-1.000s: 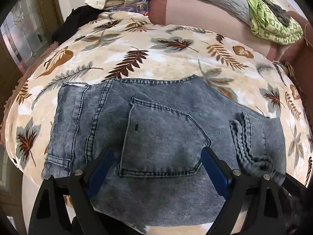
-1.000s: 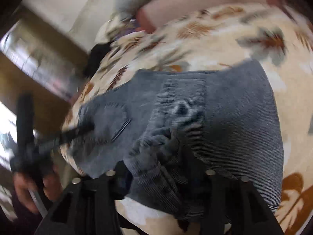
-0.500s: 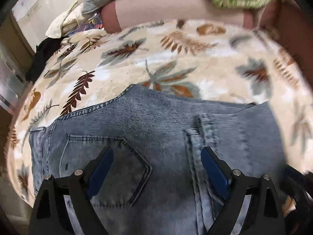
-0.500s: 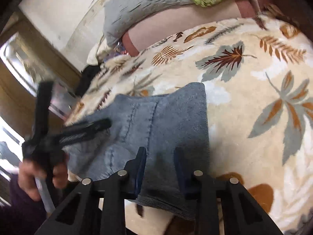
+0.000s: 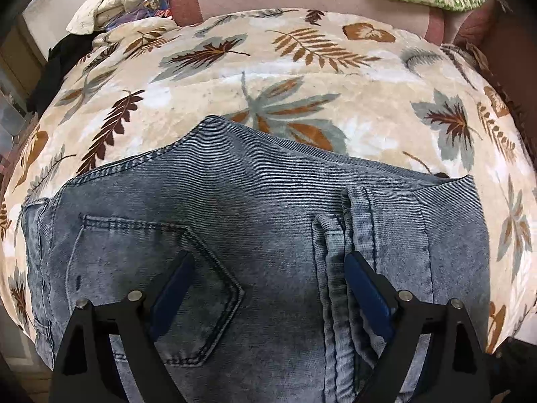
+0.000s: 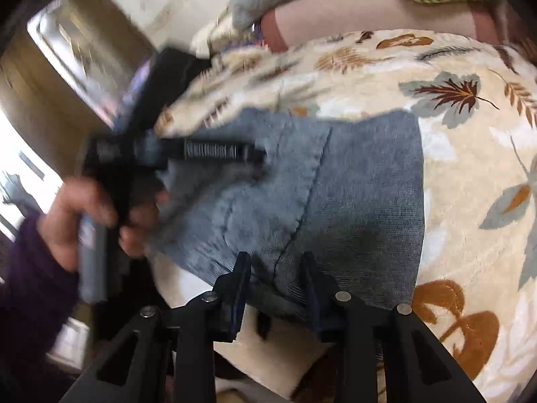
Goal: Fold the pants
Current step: 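Hold the jeans seat with the left tool while the right tool presses the fold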
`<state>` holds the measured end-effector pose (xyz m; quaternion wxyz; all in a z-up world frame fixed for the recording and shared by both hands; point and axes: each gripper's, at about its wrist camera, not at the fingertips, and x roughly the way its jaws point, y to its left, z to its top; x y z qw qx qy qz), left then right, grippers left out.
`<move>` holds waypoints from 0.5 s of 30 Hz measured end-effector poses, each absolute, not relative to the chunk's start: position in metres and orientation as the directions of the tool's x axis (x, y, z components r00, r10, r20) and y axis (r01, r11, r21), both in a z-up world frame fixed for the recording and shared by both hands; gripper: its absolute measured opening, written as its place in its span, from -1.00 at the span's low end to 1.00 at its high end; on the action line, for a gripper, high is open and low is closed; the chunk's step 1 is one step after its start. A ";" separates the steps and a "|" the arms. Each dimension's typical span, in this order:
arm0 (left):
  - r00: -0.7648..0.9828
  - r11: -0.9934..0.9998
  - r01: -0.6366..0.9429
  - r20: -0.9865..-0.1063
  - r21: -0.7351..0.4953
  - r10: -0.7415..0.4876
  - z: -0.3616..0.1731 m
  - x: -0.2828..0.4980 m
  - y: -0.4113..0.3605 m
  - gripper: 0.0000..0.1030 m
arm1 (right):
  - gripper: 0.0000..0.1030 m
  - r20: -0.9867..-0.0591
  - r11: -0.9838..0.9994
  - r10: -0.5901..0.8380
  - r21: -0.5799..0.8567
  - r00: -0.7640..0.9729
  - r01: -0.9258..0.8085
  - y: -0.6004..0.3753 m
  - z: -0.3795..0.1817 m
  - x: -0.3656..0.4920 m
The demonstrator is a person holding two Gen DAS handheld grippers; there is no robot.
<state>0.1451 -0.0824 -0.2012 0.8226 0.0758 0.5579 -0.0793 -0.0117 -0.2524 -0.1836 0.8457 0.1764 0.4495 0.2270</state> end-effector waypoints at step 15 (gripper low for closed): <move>0.376 0.991 0.131 -0.925 -0.008 -0.057 -0.192 0.138 -0.041 0.77 | -0.24 -0.787 0.930 0.352 0.235 0.507 -0.282 -0.183 -0.196 0.002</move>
